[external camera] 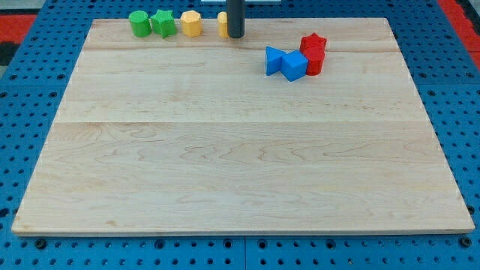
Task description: Move blue triangle closer to yellow heart
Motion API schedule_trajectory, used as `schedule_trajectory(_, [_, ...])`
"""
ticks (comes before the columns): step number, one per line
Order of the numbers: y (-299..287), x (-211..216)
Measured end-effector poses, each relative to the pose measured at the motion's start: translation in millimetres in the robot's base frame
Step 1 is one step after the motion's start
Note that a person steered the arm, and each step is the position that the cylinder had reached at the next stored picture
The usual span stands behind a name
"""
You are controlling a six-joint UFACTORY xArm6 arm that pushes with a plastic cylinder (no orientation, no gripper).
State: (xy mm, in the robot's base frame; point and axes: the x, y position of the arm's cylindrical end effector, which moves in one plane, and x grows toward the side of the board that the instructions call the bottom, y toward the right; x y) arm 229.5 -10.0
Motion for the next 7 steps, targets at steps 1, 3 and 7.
schedule_trajectory(1, [0.0, 0.0])
schedule_trajectory(3, [-5.5, -1.3])
schedule_trajectory(7, [49.1, 116.0])
